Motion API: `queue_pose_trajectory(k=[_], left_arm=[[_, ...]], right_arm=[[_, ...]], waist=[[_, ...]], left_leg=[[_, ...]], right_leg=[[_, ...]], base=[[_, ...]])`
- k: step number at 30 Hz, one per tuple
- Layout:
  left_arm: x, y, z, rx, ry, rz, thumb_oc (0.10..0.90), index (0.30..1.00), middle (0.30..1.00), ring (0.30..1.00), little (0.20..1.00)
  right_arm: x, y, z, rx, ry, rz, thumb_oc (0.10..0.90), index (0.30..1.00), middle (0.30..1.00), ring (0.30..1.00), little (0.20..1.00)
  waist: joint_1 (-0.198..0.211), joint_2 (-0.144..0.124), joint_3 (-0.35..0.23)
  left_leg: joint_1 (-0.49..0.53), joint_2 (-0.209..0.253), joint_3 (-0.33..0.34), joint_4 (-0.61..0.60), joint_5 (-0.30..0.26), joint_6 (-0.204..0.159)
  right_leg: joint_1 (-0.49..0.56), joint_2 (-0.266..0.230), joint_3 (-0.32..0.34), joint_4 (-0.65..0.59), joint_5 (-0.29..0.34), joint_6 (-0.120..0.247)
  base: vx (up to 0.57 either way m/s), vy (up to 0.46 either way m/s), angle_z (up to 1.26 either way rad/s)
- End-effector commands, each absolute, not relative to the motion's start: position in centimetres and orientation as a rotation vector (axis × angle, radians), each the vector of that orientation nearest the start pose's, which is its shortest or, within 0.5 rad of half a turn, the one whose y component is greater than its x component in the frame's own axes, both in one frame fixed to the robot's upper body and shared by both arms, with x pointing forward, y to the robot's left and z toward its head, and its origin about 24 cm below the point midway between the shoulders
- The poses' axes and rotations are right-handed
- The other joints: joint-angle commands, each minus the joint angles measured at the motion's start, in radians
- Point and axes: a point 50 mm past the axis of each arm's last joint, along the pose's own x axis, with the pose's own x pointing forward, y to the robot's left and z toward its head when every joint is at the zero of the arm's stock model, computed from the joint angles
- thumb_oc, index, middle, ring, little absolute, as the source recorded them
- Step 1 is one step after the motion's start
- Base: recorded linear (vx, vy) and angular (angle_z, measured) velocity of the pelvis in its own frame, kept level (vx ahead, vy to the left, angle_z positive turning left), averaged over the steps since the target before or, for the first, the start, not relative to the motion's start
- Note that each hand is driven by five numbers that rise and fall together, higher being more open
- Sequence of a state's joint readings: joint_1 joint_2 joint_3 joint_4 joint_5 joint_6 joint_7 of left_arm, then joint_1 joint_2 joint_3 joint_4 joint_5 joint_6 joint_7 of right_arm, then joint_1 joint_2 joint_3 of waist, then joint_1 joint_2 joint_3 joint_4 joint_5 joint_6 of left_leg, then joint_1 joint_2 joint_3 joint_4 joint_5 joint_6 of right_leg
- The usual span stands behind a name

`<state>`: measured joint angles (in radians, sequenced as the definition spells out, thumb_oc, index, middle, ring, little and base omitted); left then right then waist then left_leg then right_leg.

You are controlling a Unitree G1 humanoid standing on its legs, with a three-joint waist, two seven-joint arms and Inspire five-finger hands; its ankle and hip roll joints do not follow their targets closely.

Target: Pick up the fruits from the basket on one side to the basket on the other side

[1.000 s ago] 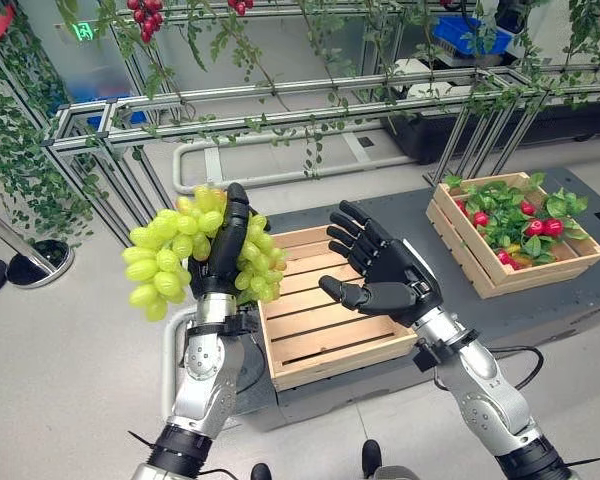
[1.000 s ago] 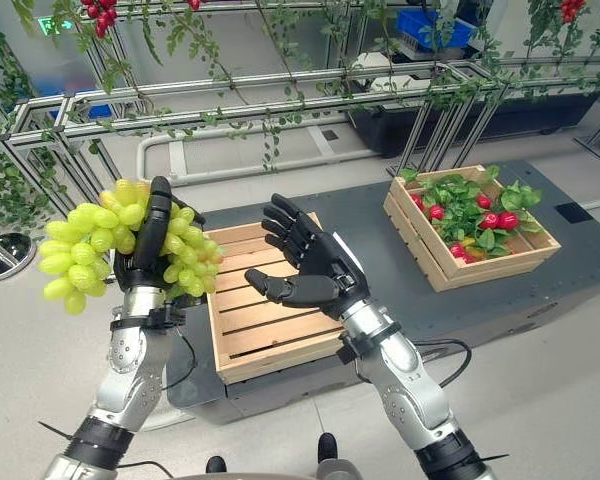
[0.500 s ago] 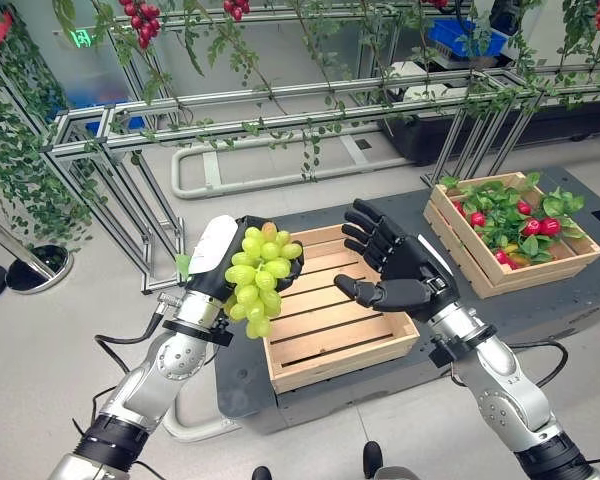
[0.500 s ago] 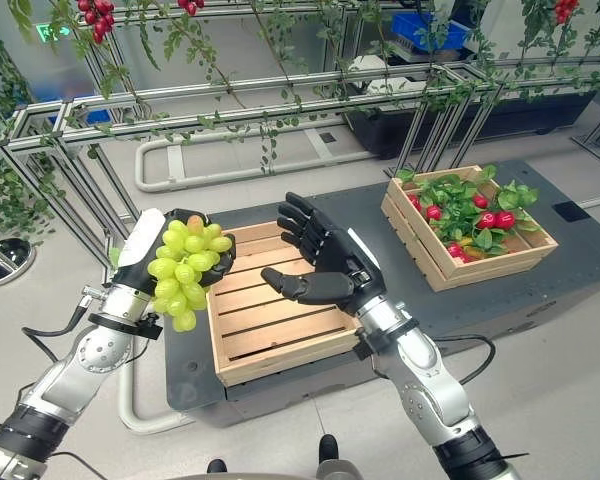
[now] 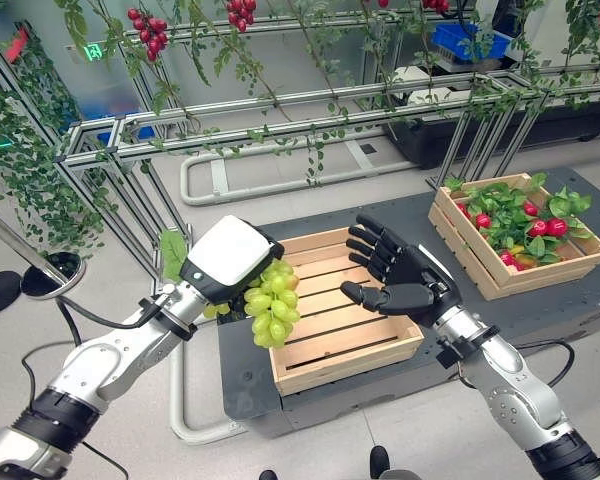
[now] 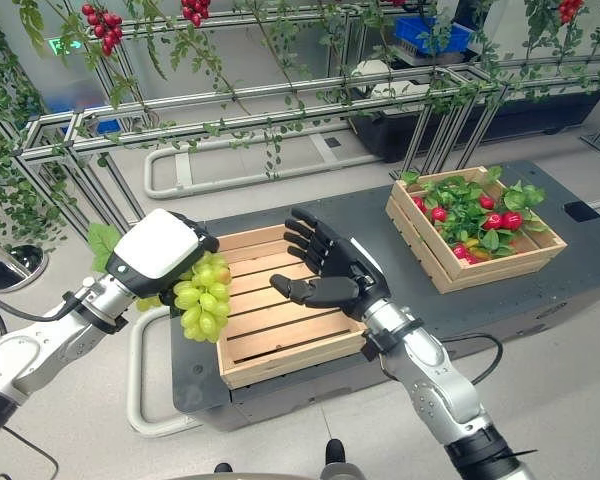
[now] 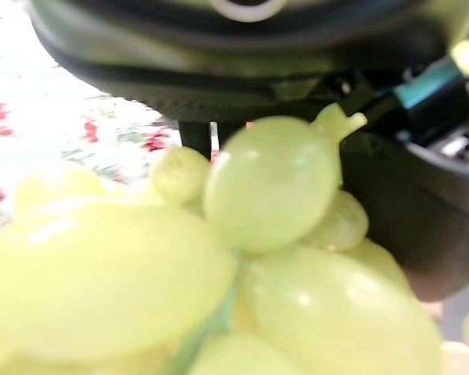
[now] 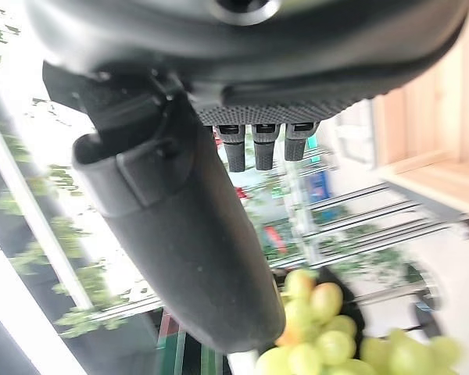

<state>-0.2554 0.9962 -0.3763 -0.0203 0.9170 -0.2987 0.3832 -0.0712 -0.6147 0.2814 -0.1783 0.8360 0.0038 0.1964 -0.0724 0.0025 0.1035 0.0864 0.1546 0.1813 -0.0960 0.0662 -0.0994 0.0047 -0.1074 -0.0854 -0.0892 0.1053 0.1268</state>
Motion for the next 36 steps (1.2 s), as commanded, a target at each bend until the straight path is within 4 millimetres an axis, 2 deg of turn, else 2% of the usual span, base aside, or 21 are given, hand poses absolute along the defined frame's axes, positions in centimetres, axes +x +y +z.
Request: queue_pose_trajectory(k=[1,7,9,11,13,14,17,21,25,31,36], left_arm=[[28.4,18.7,20.1,1.716,-1.062,-0.046,0.400,0.300,0.300,0.300,0.300],[28.6,17.9,20.0,1.513,-1.014,-0.109,0.400,0.300,0.300,0.300,0.300],[28.5,17.6,19.9,1.576,-1.079,-0.095,0.400,0.300,0.300,0.300,0.300],[28.2,16.9,20.4,1.676,-1.200,-0.079,0.400,0.300,0.300,0.300,0.300],[28.1,16.6,20.6,1.724,-1.237,-0.078,0.400,0.300,0.300,0.300,0.300],[27.7,15.8,21.0,1.804,-1.294,-0.094,0.400,0.300,0.300,0.300,0.300],[27.5,14.9,20.8,1.944,-1.357,-0.152,0.400,0.300,0.300,0.300,0.300],[27.5,13.7,20.8,2.083,-1.396,-0.236,0.400,0.300,0.300,0.300,0.300],[27.3,12.7,20.8,2.136,-1.447,-0.271,0.400,0.300,0.300,0.300,0.300],[27.3,12.7,21.3,2.170,-1.475,-0.239,0.400,0.300,0.300,0.300,0.300],[27.2,13.2,21.9,2.192,-1.483,-0.188,0.400,0.300,0.300,0.300,0.300]], right_arm=[[25.7,-15.6,15.5,0.220,-0.371,0.662,0.800,0.900,0.900,0.900,0.900],[25.6,-14.7,17.2,0.091,-0.542,0.653,0.800,0.900,0.900,0.900,0.900],[25.9,-14.7,17.4,0.096,-0.550,0.645,0.800,0.900,0.900,0.900,0.900],[27.0,-15.2,15.3,0.197,-0.358,0.586,0.800,0.900,0.900,0.900,0.900],[27.1,-15.2,14.2,0.259,-0.278,0.599,0.800,0.900,0.900,0.900,0.900],[26.7,-14.8,12.0,0.321,-0.139,0.622,0.800,0.900,0.900,0.900,0.900],[26.0,-14.1,10.7,0.359,-0.022,0.677,0.800,0.900,0.900,0.900,0.900],[26.1,-13.5,9.9,0.430,0.075,0.695,0.800,0.900,0.900,0.900,0.900],[25.9,-12.3,9.2,0.474,0.139,0.714,0.800,0.900,0.900,0.900,0.900],[25.5,-11.5,8.0,0.523,0.216,0.720,0.800,0.900,0.900,0.900,0.900],[25.2,-11.9,7.8,0.532,0.229,0.716,0.800,0.900,0.900,0.900,0.900]], waist=[[-0.009,-0.004,-0.092],[0.007,-0.003,-0.102],[0.011,-0.004,-0.106],[0.010,-0.005,-0.111],[0.008,-0.005,-0.112],[0.002,-0.005,-0.111],[-0.005,-0.006,-0.108],[-0.005,-0.009,-0.106],[0.000,-0.008,-0.109],[0.005,-0.010,-0.108],[0.006,-0.014,-0.109]], left_leg=[[0.009,-0.008,-0.036,0.009,-0.064,0.019],[0.006,-0.011,-0.053,0.009,-0.066,0.021],[0.008,-0.010,-0.055,0.009,-0.068,0.020],[0.007,-0.009,-0.052,0.009,-0.068,0.018],[0.005,-0.009,-0.052,0.009,-0.068,0.018],[0.002,-0.008,-0.052,0.009,-0.064,0.015],[-0.001,-0.009,-0.051,0.009,-0.062,0.016],[0.000,-0.011,-0.055,0.009,-0.060,0.016],[0.000,-0.012,-0.061,0.009,-0.060,0.017],[0.001,-0.010,-0.061,0.009,-0.058,0.015],[0.003,-0.007,-0.055,0.009,-0.056,0.013]], right_leg=[[0.029,-0.036,-0.008,0.002,-0.040,0.034],[0.034,-0.033,-0.008,0.002,-0.046,0.031],[0.036,-0.032,-0.008,0.002,-0.047,0.032],[0.037,-0.035,-0.011,0.002,-0.049,0.033],[0.035,-0.035,-0.012,0.002,-0.048,0.034],[0.032,-0.037,-0.015,0.002,-0.045,0.036],[0.028,-0.039,-0.018,0.002,-0.041,0.038],[0.030,-0.040,-0.026,0.002,-0.039,0.038],[0.032,-0.040,-0.030,0.002,-0.041,0.039],[0.034,-0.039,-0.033,0.002,-0.042,0.038],[0.036,-0.040,-0.037,0.002,-0.041,0.039]], base=[[0.01,-0.014,0.04],[0.00,-0.004,0.01],[0.00,0.000,0.00],[0.00,0.000,0.00],[0.00,0.000,0.00],[0.00,0.000,0.00],[-0.02,-0.011,0.01],[0.00,0.000,0.00],[0.00,0.000,0.00],[0.00,-0.003,0.02],[0.00,-0.006,0.05]])
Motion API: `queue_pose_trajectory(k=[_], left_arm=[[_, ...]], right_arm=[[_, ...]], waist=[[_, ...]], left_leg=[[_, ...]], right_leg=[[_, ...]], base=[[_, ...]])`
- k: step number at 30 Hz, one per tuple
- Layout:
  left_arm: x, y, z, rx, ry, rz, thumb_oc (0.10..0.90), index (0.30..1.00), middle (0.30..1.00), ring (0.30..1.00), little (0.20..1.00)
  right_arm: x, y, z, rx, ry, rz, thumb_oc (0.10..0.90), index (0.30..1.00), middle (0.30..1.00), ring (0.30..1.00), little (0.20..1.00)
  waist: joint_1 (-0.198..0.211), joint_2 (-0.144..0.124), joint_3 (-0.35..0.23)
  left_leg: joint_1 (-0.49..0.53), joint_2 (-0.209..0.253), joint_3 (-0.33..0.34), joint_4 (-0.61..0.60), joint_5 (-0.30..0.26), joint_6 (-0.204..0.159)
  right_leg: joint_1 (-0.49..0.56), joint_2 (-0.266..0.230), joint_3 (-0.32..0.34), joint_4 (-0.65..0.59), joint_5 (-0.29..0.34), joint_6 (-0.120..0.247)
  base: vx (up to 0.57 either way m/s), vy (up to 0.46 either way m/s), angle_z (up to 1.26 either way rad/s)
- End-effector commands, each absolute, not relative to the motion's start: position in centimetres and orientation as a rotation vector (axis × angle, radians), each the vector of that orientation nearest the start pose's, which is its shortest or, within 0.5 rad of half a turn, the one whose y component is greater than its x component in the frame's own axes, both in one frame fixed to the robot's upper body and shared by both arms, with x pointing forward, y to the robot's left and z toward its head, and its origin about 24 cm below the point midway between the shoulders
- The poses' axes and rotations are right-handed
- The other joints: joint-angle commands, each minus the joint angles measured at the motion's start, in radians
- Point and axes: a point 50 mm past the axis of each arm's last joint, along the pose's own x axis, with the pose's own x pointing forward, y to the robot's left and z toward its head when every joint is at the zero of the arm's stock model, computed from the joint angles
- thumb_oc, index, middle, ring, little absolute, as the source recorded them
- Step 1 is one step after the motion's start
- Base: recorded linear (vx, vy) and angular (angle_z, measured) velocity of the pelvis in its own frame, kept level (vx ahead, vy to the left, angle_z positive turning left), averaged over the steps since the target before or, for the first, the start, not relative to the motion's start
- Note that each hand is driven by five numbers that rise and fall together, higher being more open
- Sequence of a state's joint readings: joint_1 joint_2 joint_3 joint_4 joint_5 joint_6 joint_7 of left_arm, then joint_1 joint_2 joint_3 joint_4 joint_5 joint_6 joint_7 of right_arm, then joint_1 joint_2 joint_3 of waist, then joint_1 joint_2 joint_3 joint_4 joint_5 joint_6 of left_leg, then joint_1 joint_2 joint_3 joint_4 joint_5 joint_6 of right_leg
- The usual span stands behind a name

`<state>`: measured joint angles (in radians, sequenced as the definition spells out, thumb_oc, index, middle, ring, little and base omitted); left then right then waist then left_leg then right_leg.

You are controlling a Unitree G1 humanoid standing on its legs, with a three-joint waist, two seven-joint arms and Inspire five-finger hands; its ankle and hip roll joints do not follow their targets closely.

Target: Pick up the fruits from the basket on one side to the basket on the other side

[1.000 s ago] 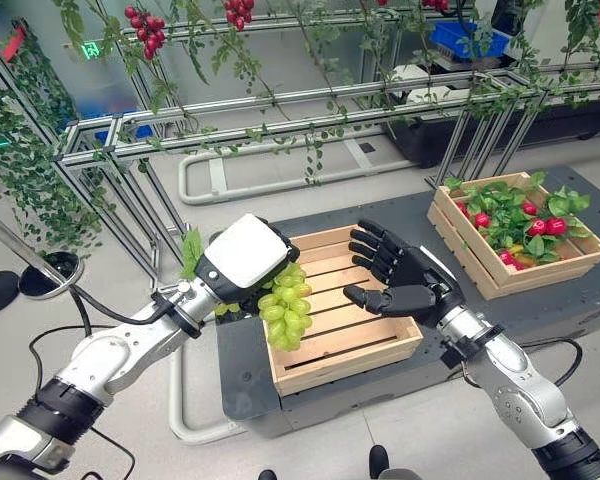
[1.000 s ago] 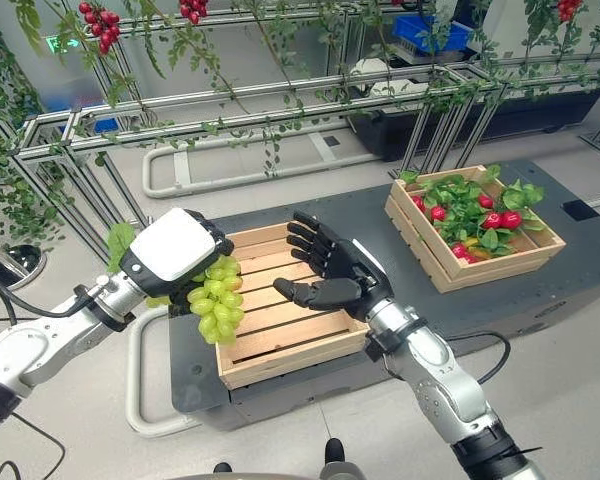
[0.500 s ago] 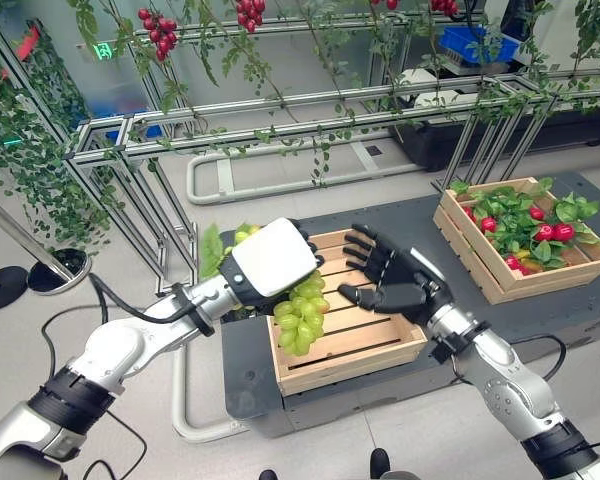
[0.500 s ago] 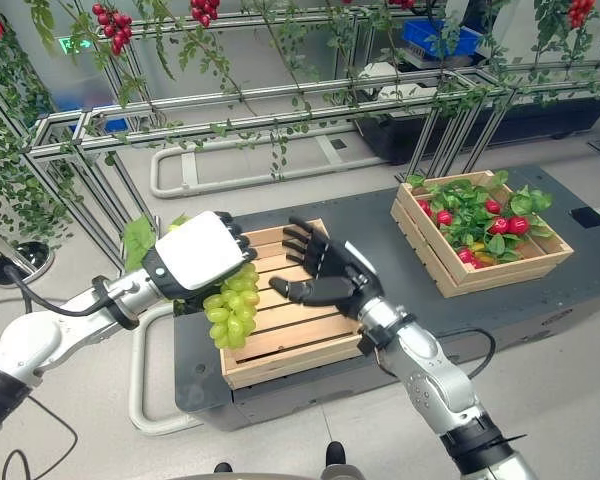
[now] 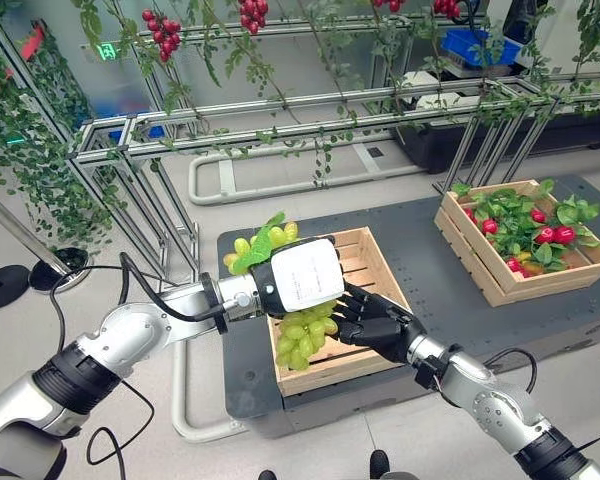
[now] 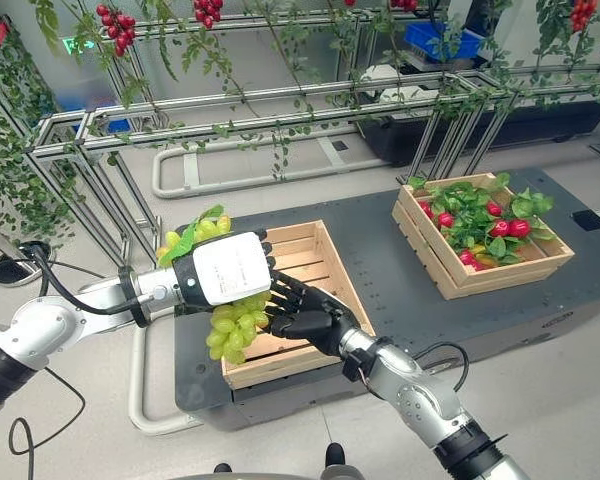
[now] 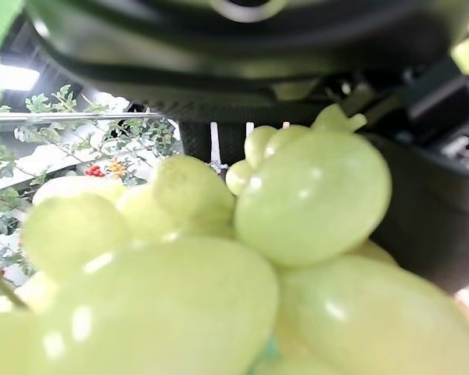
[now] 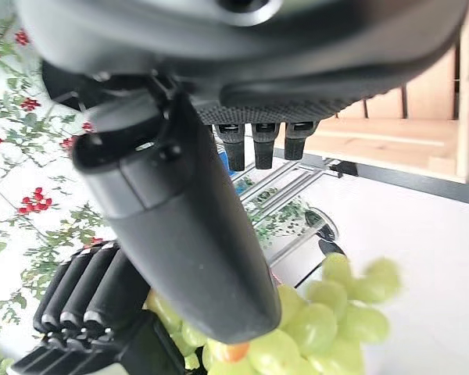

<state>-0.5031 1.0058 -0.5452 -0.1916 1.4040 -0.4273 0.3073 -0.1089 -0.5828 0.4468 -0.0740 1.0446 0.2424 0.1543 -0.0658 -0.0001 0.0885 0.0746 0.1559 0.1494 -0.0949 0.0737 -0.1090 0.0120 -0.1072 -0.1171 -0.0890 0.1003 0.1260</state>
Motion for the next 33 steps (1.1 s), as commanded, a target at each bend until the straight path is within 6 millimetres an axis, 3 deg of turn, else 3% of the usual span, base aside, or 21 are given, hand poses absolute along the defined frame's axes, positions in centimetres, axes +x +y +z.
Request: queue_pose_trajectory(k=[1,6,10,23,33], left_arm=[[27.2,13.2,22.0,2.192,-1.486,-0.185,0.400,0.300,0.300,0.300,0.300],[27.0,13.1,22.0,2.191,-1.503,-0.192,0.400,0.300,0.300,0.300,0.300],[27.2,13.7,22.2,2.190,-1.494,-0.174,0.400,0.300,0.300,0.300,0.300],[26.7,15.4,24.1,2.217,-1.449,-0.063,0.400,0.300,0.300,0.300,0.300],[26.7,15.8,25.1,2.244,-1.413,-0.028,0.400,0.300,0.300,0.300,0.300]], right_arm=[[25.2,-12.0,7.8,0.539,0.226,0.717,0.800,0.900,0.900,0.900,0.900],[25.3,-11.8,8.4,0.526,0.193,0.755,0.800,0.900,0.900,0.900,0.900],[25.9,-12.8,8.6,0.501,0.155,0.696,0.800,0.900,0.900,0.900,0.900],[26.0,-19.7,7.8,0.390,0.099,0.395,0.800,0.900,0.900,0.900,0.900],[25.2,-21.5,7.8,0.303,0.133,0.494,0.800,0.900,0.900,0.900,0.900]], waist=[[-0.001,-0.011,-0.093],[0.002,-0.012,-0.093],[0.004,-0.014,-0.098],[-0.019,-0.023,-0.096],[-0.036,-0.032,-0.089]], left_leg=[[0.015,-0.008,-0.023,0.008,-0.064,0.023],[0.013,-0.010,-0.026,0.008,-0.064,0.023],[0.017,-0.008,-0.022,0.008,-0.064,0.023],[0.018,-0.005,-0.001,0.008,-0.066,0.021],[0.021,0.000,0.012,0.008,-0.066,0.018]], right_leg=[[0.029,-0.040,-0.005,0.002,-0.036,0.040],[0.028,-0.040,-0.006,0.002,-0.037,0.040],[0.031,-0.041,-0.009,0.002,-0.037,0.040],[0.020,-0.037,0.001,0.002,-0.033,0.046],[0.018,-0.034,0.005,0.002,-0.032,0.047]], base=[[0.00,0.000,0.00],[0.00,0.000,0.00],[0.00,0.000,0.00],[0.00,0.000,0.00],[0.00,-0.003,-0.05]])
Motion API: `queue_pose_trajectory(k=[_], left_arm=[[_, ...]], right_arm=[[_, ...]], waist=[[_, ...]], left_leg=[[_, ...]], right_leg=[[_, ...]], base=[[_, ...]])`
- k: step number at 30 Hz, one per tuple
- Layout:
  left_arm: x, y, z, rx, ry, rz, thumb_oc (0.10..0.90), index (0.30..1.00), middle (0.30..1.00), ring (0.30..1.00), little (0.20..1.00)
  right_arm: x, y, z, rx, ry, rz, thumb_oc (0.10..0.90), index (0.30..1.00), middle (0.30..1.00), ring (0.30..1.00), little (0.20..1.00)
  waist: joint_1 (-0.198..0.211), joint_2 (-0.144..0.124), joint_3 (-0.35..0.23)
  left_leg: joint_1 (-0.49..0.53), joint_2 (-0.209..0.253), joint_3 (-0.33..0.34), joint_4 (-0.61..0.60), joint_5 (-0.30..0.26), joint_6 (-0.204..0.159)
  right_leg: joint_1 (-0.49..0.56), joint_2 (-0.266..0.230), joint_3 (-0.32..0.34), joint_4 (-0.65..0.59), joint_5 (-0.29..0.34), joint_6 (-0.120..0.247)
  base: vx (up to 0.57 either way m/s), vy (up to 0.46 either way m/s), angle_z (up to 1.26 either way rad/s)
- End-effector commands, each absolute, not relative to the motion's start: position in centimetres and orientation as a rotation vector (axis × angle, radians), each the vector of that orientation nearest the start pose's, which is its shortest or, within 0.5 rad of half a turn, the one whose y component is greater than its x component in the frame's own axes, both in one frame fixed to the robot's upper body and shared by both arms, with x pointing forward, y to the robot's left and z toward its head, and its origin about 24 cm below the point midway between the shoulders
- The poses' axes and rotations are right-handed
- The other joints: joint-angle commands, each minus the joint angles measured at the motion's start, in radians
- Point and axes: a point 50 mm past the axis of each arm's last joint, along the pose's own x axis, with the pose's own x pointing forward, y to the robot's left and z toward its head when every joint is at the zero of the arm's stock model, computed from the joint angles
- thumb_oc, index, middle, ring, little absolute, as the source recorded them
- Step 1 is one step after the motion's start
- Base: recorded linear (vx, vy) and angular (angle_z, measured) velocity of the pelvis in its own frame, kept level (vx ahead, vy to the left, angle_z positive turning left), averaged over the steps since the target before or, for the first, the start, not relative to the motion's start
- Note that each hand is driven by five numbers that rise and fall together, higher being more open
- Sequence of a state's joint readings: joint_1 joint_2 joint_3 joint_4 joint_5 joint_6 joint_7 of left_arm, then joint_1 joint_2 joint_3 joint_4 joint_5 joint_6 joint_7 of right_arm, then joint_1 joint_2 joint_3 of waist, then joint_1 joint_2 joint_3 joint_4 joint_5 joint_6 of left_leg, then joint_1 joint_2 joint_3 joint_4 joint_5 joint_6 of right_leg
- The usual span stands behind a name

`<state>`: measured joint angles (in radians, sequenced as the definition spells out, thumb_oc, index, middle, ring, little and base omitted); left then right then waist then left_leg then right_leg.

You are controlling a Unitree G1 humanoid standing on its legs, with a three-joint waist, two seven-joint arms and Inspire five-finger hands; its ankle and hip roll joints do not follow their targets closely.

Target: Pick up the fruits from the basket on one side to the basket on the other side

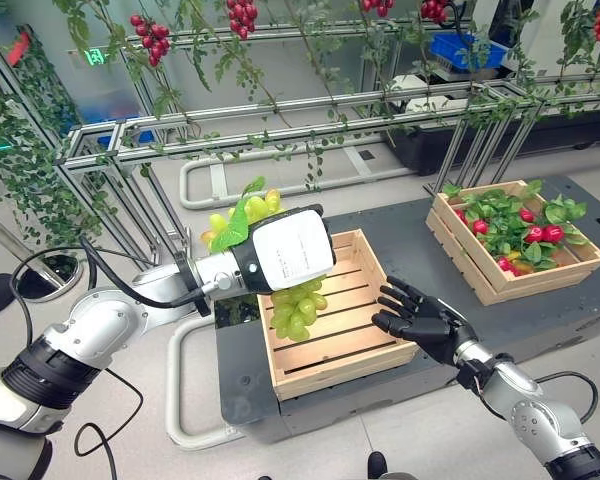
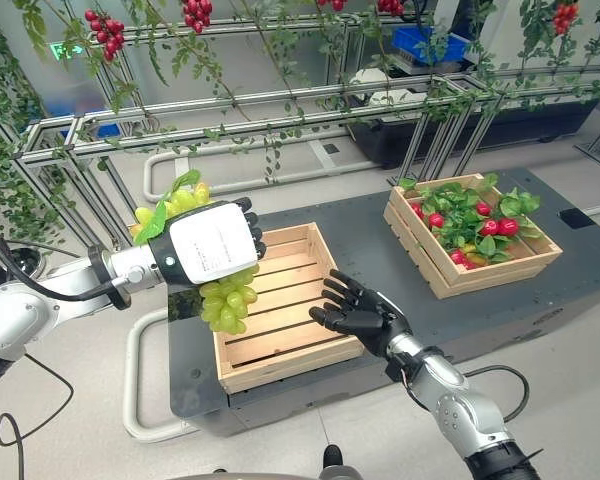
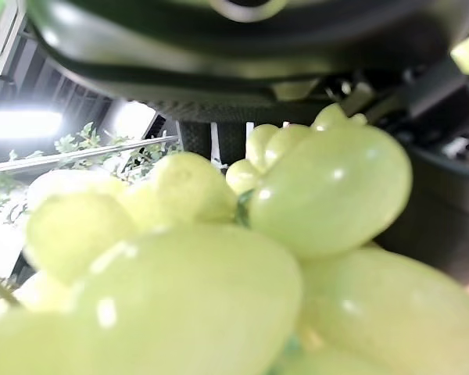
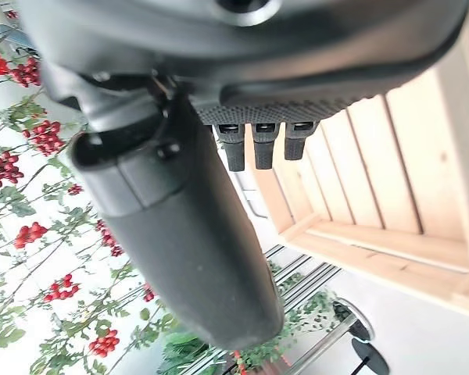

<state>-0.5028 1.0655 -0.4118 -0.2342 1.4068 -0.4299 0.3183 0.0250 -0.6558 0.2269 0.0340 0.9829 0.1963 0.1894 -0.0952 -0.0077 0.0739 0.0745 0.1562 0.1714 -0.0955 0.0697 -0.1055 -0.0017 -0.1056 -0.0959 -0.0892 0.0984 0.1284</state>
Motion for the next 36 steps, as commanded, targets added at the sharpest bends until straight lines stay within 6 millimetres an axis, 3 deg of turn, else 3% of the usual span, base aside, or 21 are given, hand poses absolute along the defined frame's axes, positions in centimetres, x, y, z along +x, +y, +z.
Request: queue_pose_trajectory(k=[1,3,12,16,27,36], left_arm=[[26.7,15.7,25.3,-3.071,1.943,0.026,0.400,0.300,0.300,0.300,0.300],[26.7,15.6,25.4,-3.073,1.947,0.019,0.400,0.300,0.300,0.300,0.300],[27.1,14.3,24.6,-3.047,2.048,0.024,0.400,0.300,0.300,0.300,0.300],[27.1,13.7,24.2,-3.043,2.085,0.046,0.400,0.300,0.300,0.300,0.300],[27.3,12.8,23.8,-3.042,2.180,0.087,0.400,0.300,0.300,0.300,0.300],[27.3,12.0,23.6,-3.017,2.194,0.064,0.400,0.300,0.300,0.300,0.300]], right_arm=[[25.3,-21.2,8.2,0.304,0.122,0.534,0.800,0.900,0.900,0.900,0.900],[25.3,-20.8,8.5,0.308,0.114,0.568,0.800,0.900,0.900,0.900,0.900],[25.4,-14.6,10.8,0.425,0.034,0.814,0.800,0.900,0.900,0.900,0.900],[25.5,-12.8,11.7,0.463,-0.023,0.846,0.800,0.900,0.900,0.900,0.900],[25.4,-9.9,13.2,0.550,-0.085,0.932,0.800,0.900,0.900,0.900,0.900],[24.9,-8.0,13.0,0.580,-0.036,1.020,0.800,0.900,0.900,0.900,0.900]], waist=[[-0.007,-0.025,-0.073],[-0.007,-0.025,-0.072],[0.010,-0.020,-0.065],[0.017,-0.017,-0.067],[0.032,-0.011,-0.077],[0.035,-0.010,-0.084]], left_leg=[[0.022,0.000,-0.010,0.008,-0.063,0.014],[0.022,0.000,-0.010,0.008,-0.063,0.014],[0.027,0.001,-0.022,0.008,-0.065,0.013],[0.028,0.001,-0.026,0.008,-0.065,0.013],[0.025,-0.001,-0.035,0.008,-0.065,0.014],[0.025,0.000,-0.035,0.008,-0.063,0.015]], right_leg=[[0.033,-0.036,-0.017,0.002,-0.031,0.045],[0.033,-0.035,-0.017,0.002,-0.032,0.044],[0.043,-0.035,-0.021,0.002,-0.037,0.039],[0.046,-0.035,-0.021,0.002,-0.039,0.037],[0.047,-0.037,-0.022,0.002,-0.043,0.036],[0.049,-0.037,-0.020,0.002,-0.044,0.034]], base=[[0.00,-0.003,-0.06],[0.00,-0.001,-0.02],[0.00,0.000,0.00],[0.00,0.000,0.00],[0.00,0.000,0.00],[0.00,0.000,0.00]])
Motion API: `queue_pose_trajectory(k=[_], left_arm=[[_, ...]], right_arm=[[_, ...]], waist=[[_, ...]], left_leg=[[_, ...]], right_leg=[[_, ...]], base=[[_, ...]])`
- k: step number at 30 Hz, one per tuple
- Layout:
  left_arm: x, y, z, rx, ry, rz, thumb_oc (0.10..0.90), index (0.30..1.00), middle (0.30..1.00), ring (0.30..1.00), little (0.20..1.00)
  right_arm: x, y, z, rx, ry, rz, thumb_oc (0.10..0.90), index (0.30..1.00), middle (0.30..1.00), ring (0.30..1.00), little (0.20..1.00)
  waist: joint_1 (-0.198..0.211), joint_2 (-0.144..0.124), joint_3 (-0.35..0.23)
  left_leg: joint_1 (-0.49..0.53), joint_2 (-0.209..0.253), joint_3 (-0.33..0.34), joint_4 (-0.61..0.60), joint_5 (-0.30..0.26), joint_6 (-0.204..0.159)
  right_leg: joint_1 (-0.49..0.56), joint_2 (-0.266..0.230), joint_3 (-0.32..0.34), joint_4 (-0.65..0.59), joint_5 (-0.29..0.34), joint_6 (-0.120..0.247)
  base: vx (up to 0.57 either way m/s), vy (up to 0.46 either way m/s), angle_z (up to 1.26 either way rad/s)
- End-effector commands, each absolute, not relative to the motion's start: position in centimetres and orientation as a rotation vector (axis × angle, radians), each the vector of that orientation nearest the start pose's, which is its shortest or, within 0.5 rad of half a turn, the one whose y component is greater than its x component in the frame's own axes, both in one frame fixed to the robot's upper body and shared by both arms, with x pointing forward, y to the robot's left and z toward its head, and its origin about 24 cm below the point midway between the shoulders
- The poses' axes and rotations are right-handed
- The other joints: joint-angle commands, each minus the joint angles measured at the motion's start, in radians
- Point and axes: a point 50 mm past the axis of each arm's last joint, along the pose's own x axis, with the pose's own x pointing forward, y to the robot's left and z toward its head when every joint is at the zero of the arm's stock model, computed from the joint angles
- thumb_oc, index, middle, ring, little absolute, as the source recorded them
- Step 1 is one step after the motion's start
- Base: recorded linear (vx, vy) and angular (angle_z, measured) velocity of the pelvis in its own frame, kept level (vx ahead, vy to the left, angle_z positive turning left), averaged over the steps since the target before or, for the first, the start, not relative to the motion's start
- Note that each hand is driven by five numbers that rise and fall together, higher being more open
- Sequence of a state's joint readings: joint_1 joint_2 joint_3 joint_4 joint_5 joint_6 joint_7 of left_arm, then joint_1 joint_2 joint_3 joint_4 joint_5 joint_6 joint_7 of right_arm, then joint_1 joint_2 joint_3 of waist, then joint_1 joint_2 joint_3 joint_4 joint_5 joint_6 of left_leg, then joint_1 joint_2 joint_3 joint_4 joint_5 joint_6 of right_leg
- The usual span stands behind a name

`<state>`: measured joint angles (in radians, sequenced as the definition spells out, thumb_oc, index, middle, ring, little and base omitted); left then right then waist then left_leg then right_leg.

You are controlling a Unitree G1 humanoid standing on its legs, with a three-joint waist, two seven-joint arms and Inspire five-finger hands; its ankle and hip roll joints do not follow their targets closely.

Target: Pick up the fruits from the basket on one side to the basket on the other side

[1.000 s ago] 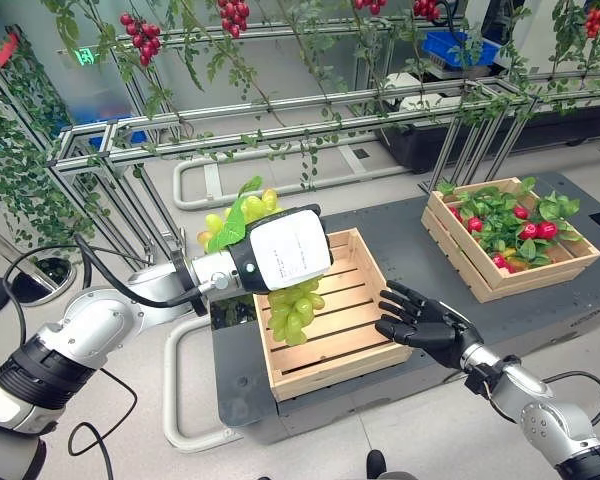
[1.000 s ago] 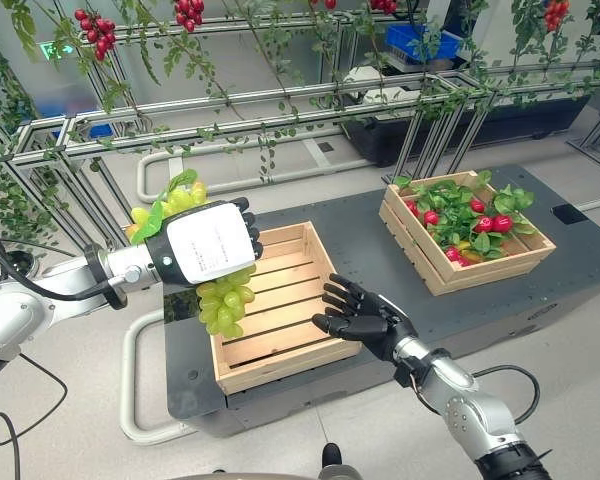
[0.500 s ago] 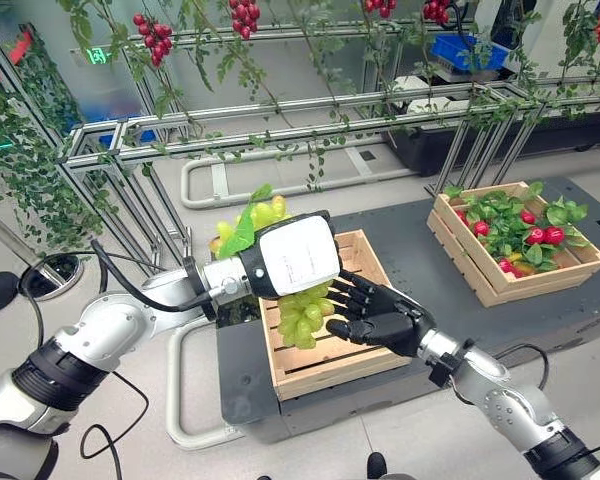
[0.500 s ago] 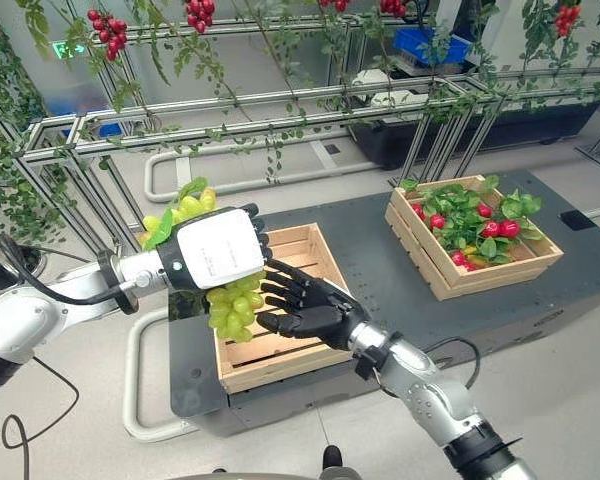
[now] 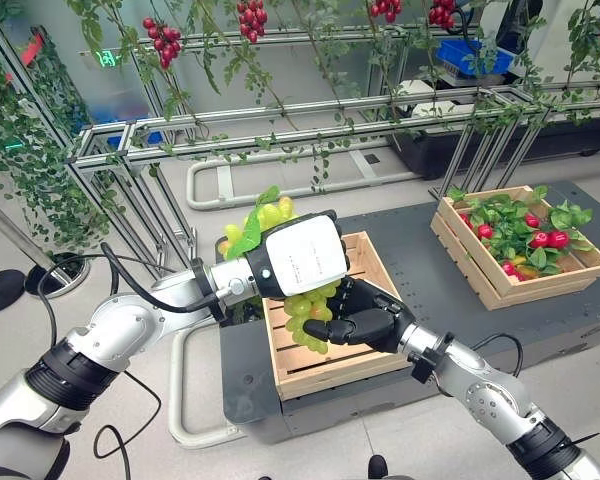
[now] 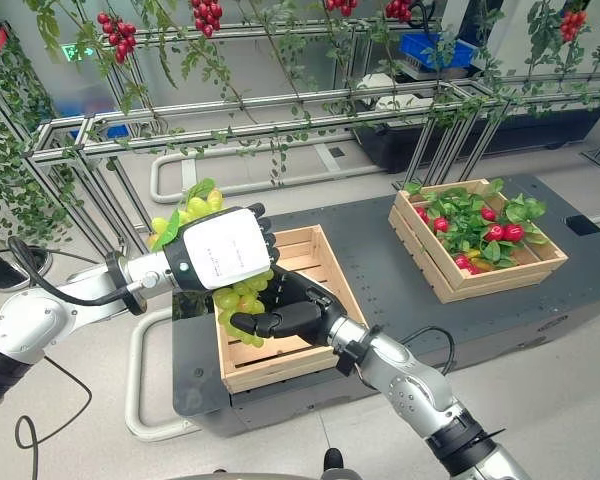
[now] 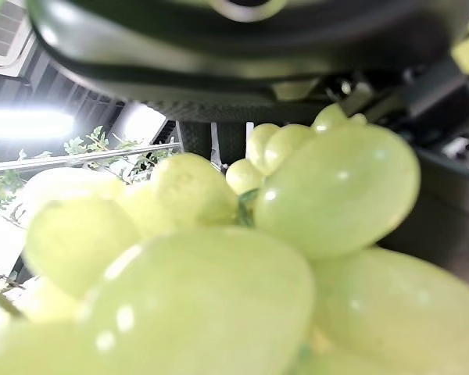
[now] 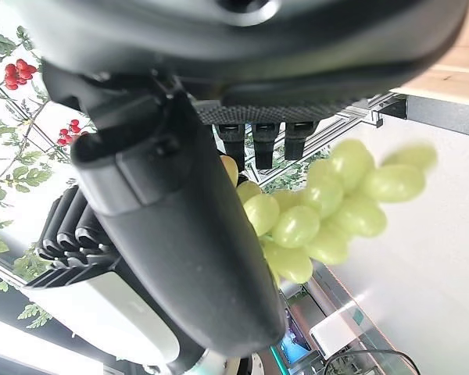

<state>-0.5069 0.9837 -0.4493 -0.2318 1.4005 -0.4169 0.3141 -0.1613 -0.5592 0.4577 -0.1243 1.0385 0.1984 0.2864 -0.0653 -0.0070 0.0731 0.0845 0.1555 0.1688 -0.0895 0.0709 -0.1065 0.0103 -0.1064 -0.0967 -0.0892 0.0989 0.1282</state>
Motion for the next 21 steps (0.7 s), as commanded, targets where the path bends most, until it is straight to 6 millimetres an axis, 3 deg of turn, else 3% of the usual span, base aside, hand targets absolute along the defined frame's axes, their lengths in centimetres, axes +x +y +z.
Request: queue_pose_trajectory(k=[1,13,15,16,17,21], left_arm=[[27.3,12.0,23.6,2.065,-1.502,-0.040,0.400,0.300,0.300,0.300,0.300],[27.1,12.3,23.5,2.065,-1.510,-0.035,0.400,0.300,0.300,0.300,0.300],[27.0,12.2,23.4,2.060,-1.519,-0.031,0.400,0.300,0.300,0.300,0.300],[27.0,12.2,23.4,2.060,-1.519,-0.031,0.400,0.300,0.300,0.300,0.300],[27.0,12.2,23.3,2.058,-1.524,-0.028,0.400,0.300,0.300,0.300,0.300],[26.9,12.0,23.2,2.051,-1.534,-0.023,0.400,0.300,0.300,0.300,0.300]], right_arm=[[24.9,-8.0,13.0,0.581,-0.035,1.032,0.800,0.900,0.900,0.900,0.900],[23.8,-7.6,12.5,0.629,0.037,1.176,0.800,0.900,0.900,0.900,0.900],[23.6,-7.2,12.0,0.633,0.075,1.188,0.574,0.561,0.561,0.561,0.561],[23.6,-7.2,12.0,0.633,0.075,1.188,0.574,0.561,0.561,0.561,0.561],[23.5,-7.1,11.6,0.639,0.111,1.196,0.400,0.300,0.300,0.300,0.300],[23.0,-6.7,10.4,0.643,0.184,1.215,0.400,0.300,0.300,0.300,0.300]], waist=[[0.005,-0.011,-0.083],[0.010,-0.017,-0.089],[0.011,-0.017,-0.089],[0.011,-0.017,-0.089],[0.010,-0.018,-0.090],[0.012,-0.020,-0.090]], left_leg=[[0.015,0.000,-0.032,0.002,-0.064,0.016],[0.015,-0.001,-0.037,0.002,-0.062,0.016],[0.016,0.000,-0.037,0.002,-0.062,0.016],[0.016,0.000,-0.037,0.002,-0.062,0.016],[0.017,0.000,-0.037,0.002,-0.063,0.016],[0.018,-0.001,-0.038,0.002,-0.062,0.017]], right_leg=[[0.037,-0.036,-0.020,0.002,-0.045,0.034],[0.038,-0.036,-0.022,0.002,-0.043,0.035],[0.039,-0.036,-0.022,0.002,-0.043,0.034],[0.039,-0.036,-0.022,0.002,-0.043,0.034],[0.039,-0.036,-0.022,0.002,-0.043,0.035],[0.040,-0.038,-0.024,0.002,-0.042,0.035]], base=[[0.00,0.000,0.00],[0.00,0.000,0.00],[0.00,0.000,0.00],[0.00,0.000,0.00],[0.00,0.000,0.00],[0.00,0.000,0.00]])
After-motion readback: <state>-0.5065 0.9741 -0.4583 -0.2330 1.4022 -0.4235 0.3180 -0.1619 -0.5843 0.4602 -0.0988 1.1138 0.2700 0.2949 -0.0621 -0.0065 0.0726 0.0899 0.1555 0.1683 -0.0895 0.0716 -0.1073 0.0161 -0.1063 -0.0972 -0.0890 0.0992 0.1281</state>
